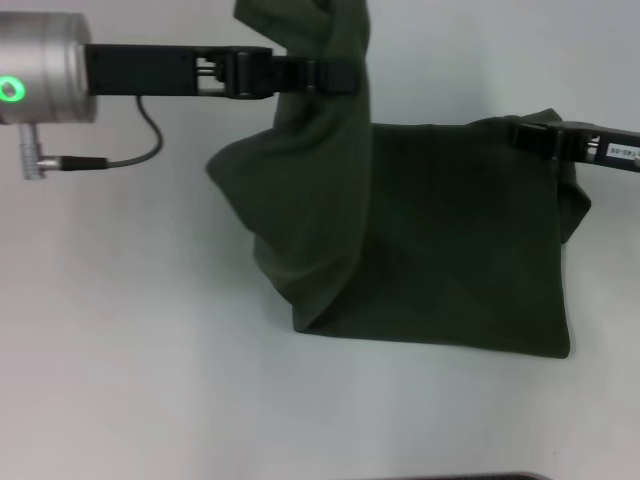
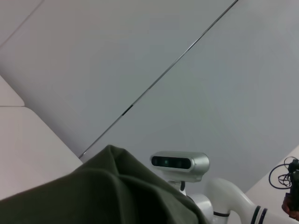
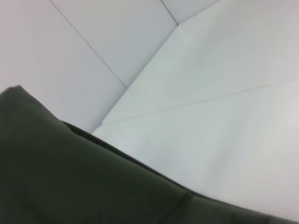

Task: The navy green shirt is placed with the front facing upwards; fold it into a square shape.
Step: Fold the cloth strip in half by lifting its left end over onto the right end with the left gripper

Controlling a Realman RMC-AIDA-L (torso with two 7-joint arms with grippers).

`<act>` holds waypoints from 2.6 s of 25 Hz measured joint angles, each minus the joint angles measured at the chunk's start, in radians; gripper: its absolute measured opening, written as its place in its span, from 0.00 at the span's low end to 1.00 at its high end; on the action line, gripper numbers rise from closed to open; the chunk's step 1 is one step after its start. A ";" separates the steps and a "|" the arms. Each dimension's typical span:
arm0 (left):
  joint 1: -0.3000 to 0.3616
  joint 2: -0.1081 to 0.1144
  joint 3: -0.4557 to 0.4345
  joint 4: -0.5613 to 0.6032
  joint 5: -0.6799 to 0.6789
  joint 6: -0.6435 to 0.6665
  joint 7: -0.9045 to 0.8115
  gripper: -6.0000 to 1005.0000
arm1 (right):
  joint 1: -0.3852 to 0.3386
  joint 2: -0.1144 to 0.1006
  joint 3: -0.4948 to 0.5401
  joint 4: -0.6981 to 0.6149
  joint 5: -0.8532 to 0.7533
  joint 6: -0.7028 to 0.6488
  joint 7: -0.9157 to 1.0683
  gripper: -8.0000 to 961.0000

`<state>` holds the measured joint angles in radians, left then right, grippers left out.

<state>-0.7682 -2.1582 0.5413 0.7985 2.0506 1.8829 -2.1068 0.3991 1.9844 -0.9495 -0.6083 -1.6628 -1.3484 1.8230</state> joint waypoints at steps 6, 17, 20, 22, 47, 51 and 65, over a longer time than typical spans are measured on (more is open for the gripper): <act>-0.042 -0.003 0.066 -0.114 -0.029 -0.102 0.015 0.13 | -0.014 -0.003 0.048 -0.001 0.000 -0.028 -0.023 0.08; -0.076 -0.009 0.134 -0.269 -0.090 -0.224 0.081 0.13 | -0.017 -0.013 0.110 -0.006 0.000 -0.087 -0.053 0.07; -0.079 -0.011 0.142 -0.309 -0.104 -0.247 0.108 0.13 | -0.018 -0.013 0.121 -0.012 0.000 -0.101 -0.059 0.07; -0.082 -0.012 0.143 -0.334 -0.107 -0.260 0.123 0.13 | -0.018 -0.015 0.122 -0.013 0.000 -0.106 -0.063 0.07; -0.126 -0.017 0.148 -0.594 -0.175 -0.406 0.293 0.14 | -0.040 -0.049 0.191 -0.025 -0.013 -0.176 -0.079 0.08; -0.129 -0.017 0.151 -0.607 -0.186 -0.429 0.301 0.14 | -0.042 -0.048 0.197 -0.025 -0.014 -0.181 -0.081 0.08; -0.153 -0.017 0.152 -0.633 -0.189 -0.444 0.308 0.15 | -0.033 -0.039 0.211 -0.026 -0.036 -0.180 -0.093 0.07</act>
<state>-0.9213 -2.1751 0.6932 0.1653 1.8621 1.4393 -1.7986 0.3665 1.9453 -0.7389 -0.6346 -1.6992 -1.5286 1.7304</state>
